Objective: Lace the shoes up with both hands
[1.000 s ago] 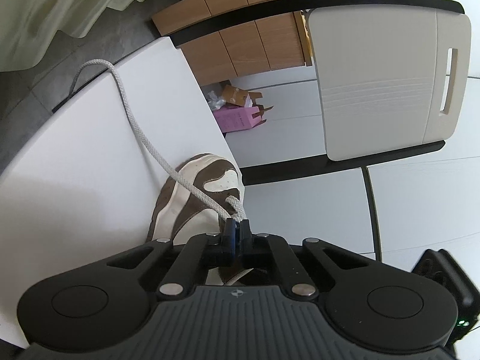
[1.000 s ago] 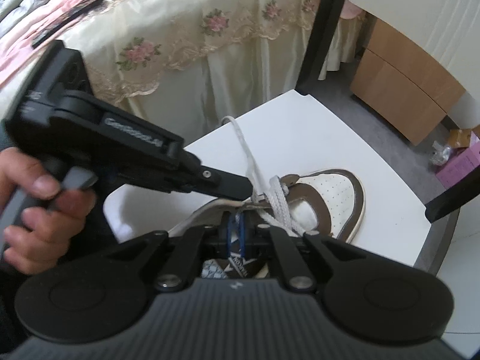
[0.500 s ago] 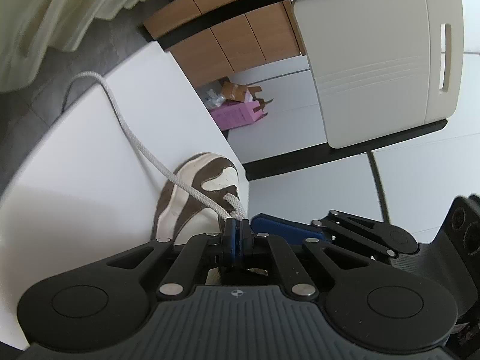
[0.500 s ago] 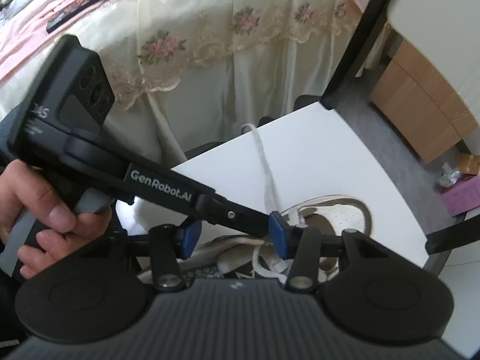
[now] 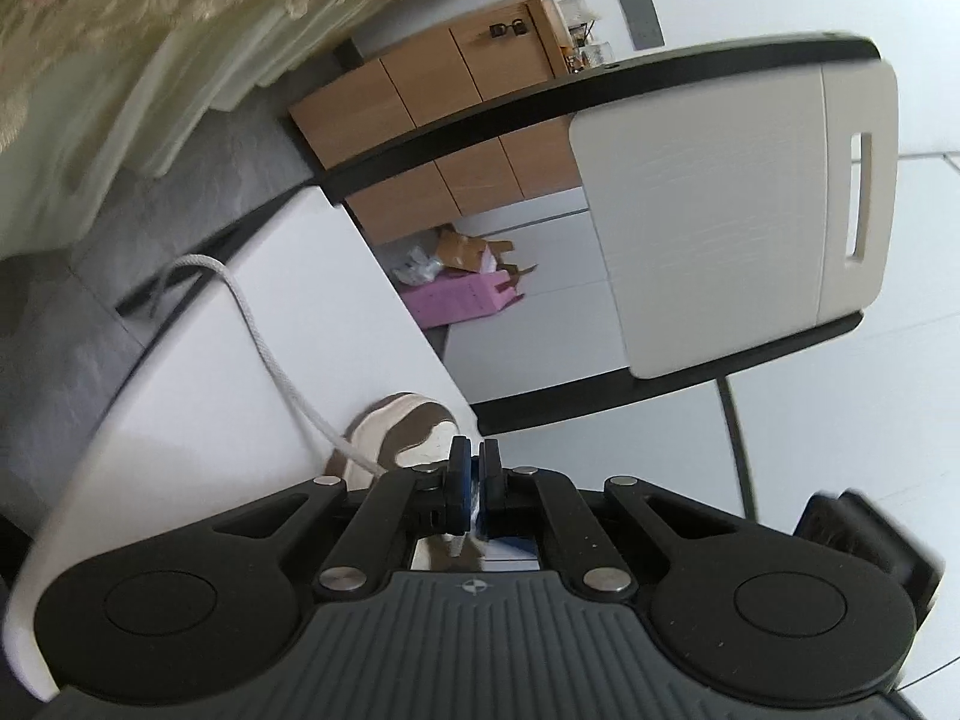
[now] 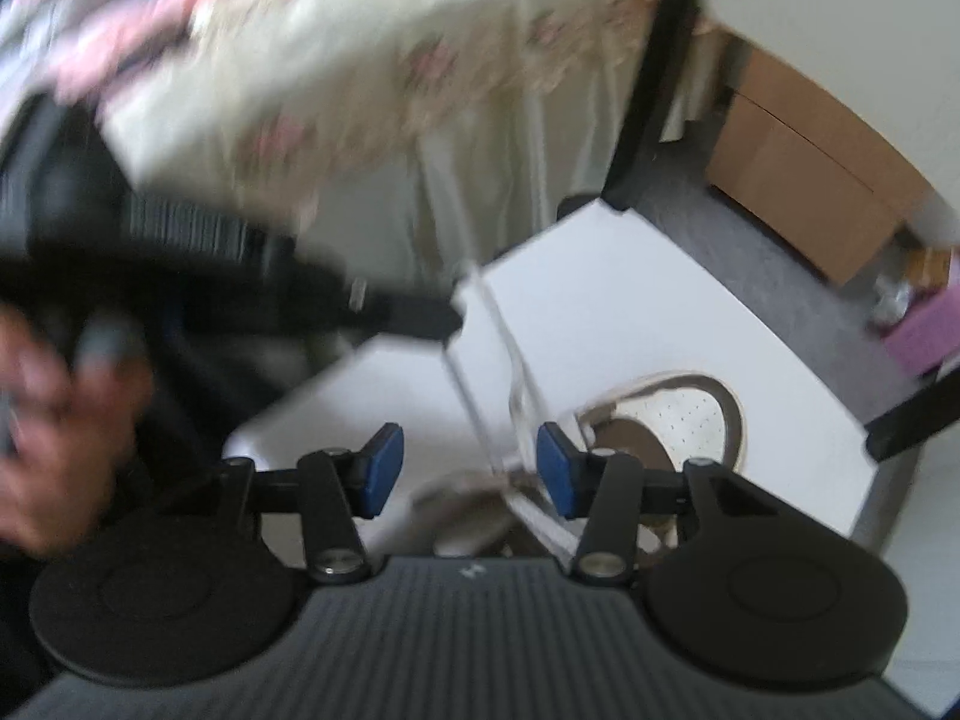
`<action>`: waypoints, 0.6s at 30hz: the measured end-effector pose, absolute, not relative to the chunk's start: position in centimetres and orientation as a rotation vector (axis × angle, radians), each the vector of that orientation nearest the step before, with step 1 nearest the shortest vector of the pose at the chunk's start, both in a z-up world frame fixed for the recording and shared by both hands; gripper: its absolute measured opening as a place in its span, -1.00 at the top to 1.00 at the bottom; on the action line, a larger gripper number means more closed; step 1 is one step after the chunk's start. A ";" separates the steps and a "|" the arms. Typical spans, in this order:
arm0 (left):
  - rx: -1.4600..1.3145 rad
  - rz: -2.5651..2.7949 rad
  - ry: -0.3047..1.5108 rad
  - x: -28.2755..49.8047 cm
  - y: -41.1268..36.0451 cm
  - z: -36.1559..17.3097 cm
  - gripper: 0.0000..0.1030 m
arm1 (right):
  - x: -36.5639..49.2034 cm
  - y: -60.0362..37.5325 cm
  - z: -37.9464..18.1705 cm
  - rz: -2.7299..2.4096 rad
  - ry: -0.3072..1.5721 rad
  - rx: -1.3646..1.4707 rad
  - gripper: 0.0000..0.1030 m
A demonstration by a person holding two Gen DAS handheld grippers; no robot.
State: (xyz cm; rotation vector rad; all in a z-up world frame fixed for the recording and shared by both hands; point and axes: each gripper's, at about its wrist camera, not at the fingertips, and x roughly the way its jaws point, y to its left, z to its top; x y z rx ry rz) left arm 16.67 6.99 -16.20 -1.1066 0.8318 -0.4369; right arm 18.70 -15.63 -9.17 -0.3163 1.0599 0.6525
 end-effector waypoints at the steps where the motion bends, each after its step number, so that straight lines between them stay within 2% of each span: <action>1: -1.105 -0.440 0.830 16.6 6.9 -16.1 0.96 | 18.8 -15.6 -9.2 0.648 1.050 -0.310 0.05; 3: -1.085 -0.439 0.830 16.5 6.7 -15.9 0.96 | 19.0 -15.5 -9.4 0.643 1.037 -0.299 0.40; 5: -1.036 -0.438 0.825 16.4 6.4 -15.4 0.96 | 19.2 -15.5 -10.1 0.651 1.057 -0.268 0.56; 6: -1.012 -0.430 0.820 16.2 6.4 -15.1 0.95 | 19.2 -15.7 -10.3 0.647 1.057 -0.233 0.78; 7: -0.988 -0.421 0.816 16.0 6.4 -14.9 0.95 | 19.3 -16.0 -10.5 0.633 1.050 -0.196 0.85; 9: -0.939 -0.407 0.813 15.5 6.3 -14.5 0.94 | 19.6 -16.9 -10.7 0.586 1.047 -0.094 0.95; 12: -0.781 -0.366 0.844 14.8 5.5 -13.7 0.91 | 19.7 -18.5 -10.6 0.516 1.031 0.039 0.95; 16: -0.627 -0.416 0.861 13.7 3.8 -12.9 0.86 | 19.1 -19.6 -10.6 0.420 0.998 0.074 0.95; 17: -0.594 -0.436 0.862 13.4 3.3 -12.8 0.74 | 19.0 -19.9 -10.7 0.409 0.998 0.105 0.95; 18: -0.561 -0.450 0.864 13.2 2.7 -12.7 0.35 | 19.0 -20.0 -10.7 0.406 0.995 0.133 0.95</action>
